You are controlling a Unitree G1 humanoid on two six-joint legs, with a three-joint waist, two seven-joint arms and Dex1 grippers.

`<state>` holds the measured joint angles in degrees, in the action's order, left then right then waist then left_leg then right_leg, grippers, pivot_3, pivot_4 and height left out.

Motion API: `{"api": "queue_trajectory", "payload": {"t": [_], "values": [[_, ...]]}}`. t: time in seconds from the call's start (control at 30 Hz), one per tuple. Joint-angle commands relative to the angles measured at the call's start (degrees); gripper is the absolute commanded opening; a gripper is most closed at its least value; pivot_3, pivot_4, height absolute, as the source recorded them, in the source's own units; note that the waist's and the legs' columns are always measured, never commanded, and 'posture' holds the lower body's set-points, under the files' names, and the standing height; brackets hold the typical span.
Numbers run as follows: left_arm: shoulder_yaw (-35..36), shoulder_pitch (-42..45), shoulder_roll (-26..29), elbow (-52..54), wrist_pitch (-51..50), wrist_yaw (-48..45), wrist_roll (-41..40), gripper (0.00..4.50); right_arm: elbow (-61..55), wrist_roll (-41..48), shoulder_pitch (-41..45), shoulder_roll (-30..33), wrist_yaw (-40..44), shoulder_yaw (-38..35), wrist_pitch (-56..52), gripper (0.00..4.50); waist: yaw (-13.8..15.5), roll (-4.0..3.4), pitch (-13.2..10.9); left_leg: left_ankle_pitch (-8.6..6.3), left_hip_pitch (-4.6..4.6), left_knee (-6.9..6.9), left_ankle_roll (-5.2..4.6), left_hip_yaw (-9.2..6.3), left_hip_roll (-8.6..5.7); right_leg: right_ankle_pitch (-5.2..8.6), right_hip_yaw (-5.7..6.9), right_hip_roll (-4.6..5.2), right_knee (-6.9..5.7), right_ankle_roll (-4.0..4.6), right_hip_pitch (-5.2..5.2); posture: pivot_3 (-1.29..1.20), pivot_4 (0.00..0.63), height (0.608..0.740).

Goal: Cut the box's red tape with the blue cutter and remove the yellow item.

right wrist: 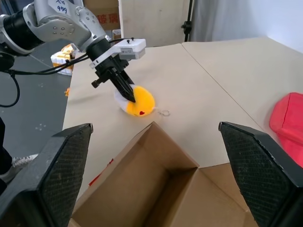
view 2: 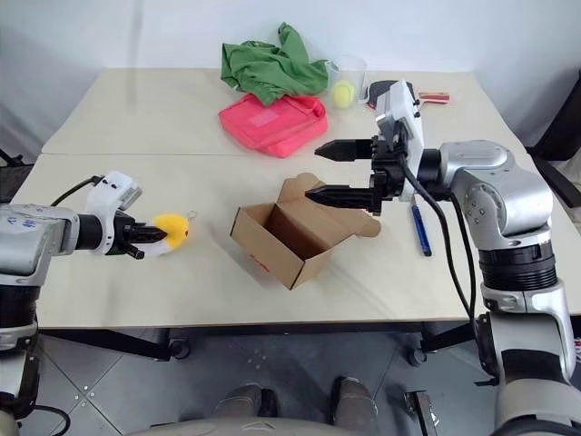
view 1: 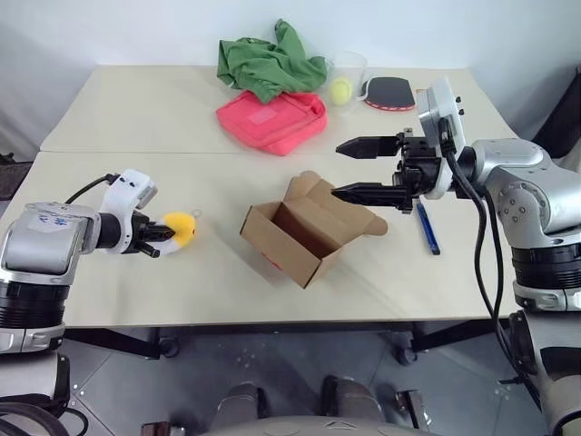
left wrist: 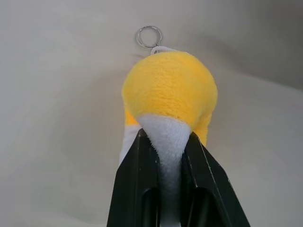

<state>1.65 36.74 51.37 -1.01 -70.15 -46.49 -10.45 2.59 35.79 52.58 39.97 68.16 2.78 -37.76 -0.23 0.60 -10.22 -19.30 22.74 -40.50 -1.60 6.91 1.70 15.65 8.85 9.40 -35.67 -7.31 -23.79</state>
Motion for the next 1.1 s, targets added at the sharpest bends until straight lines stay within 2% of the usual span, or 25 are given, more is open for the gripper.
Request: {"api": "queue_trajectory", "payload": {"t": [0.03, 0.13, 0.17, 0.4, 0.57, 0.8, 0.9, 1.0, 1.1], "values": [[0.96, -1.16, 1.2, 0.82, -2.6, 0.65, -1.66, 0.09, 0.19, -0.24, 2.02, 1.08, 1.06, -2.2, 0.79, 4.5, -0.01, 0.0, 0.0, 0.0, -0.01, 0.01, 0.0, 0.0, 0.0, 0.0, -0.02, 0.0, 0.0, 0.0, 0.0, 0.0, 0.15, 0.74], [2.65, -0.67, 2.8, 2.64, -3.89, 0.99, -2.99, 0.09, 0.69, -0.72, 2.15, 1.76, 1.83, -2.72, 1.08, 4.5, -0.02, 0.0, 0.0, 0.0, -0.03, 0.07, 0.0, 0.0, 0.0, 0.0, -0.03, 0.0, 0.0, 0.0, -0.01, 0.0, 0.15, 0.74], [2.97, -0.53, 3.2, 3.06, -4.19, 1.1, -3.45, 0.81, 0.81, -0.85, 2.18, 1.85, 2.01, -2.82, 1.15, 4.5, -0.02, 0.0, 0.0, 0.0, -0.03, 0.09, 0.0, 0.0, 0.0, 0.0, -0.04, 0.0, 0.0, 0.0, -0.02, 0.0, 0.15, 0.74], [4.37, 0.94, 6.89, 5.82, -6.85, 1.02, -6.8, 2.98, 3.0, -2.26, 2.81, 2.05, 3.61, -2.95, 2.82, 4.5, -0.04, 0.01, -0.01, 0.0, -0.04, 0.26, 0.02, 0.01, -0.01, 0.0, -0.17, -0.01, 0.01, 0.0, -0.16, 0.0, 0.15, 0.74], [5.98, -0.1, 10.01, 9.05, -5.12, -0.32, -8.83, 4.44, 4.88, -3.38, 3.42, 2.37, 4.71, -3.09, 4.17, 4.5, -0.05, 0.03, -0.02, 0.0, -0.04, 0.32, 0.02, 0.02, -0.02, 0.0, -0.26, -0.01, 0.02, 0.0, -0.23, 0.0, 0.15, 0.74], [12.5, -2.06, 13.48, 11.82, -1.44, -2.66, -12.62, 4.48, 6.52, -4.65, 3.02, 4.63, 5.95, -3.86, 5.71, 4.5, -0.02, 0.03, -0.03, 0.0, 0.0, 0.44, 0.02, 0.09, -0.02, 0.0, -0.41, -0.03, 0.02, 0.0, -0.43, 0.0, 0.15, 0.74], [20.26, -3.87, 8.95, 13.15, 7.36, -3.84, -15.73, 4.48, 7.0, -5.59, 1.23, 6.53, 5.83, -4.98, 7.03, 4.5, 0.08, 0.03, -0.03, 0.0, 0.09, 0.44, 0.02, 0.16, -0.01, 0.0, -0.48, -0.04, 0.0, 0.0, -0.57, 0.0, 0.15, 0.74], [24.06, -8.37, 4.2, 15.27, 20.93, -6.18, -16.32, 4.48, 7.17, -6.6, -2.55, 8.35, 6.82, -6.44, 10.51, 4.5, 0.15, 0.03, -0.02, 0.0, 0.2, 0.4, 0.02, 0.16, -0.02, 0.0, -0.44, -0.03, 0.05, -0.01, -0.58, 0.0, 0.15, 0.74], [26.36, -11.15, 0.65, 15.39, 24.45, -4.01, -17.18, 4.48, 6.25, -6.5, -7.41, 10.52, 8.2, -8.67, 13.06, 4.5, 0.13, 0.03, -0.03, 0.0, 0.21, 0.42, 0.03, 0.31, -0.04, -0.01, -0.41, -0.04, 0.06, -0.01, -0.59, 0.0, 0.15, 0.74]]}}
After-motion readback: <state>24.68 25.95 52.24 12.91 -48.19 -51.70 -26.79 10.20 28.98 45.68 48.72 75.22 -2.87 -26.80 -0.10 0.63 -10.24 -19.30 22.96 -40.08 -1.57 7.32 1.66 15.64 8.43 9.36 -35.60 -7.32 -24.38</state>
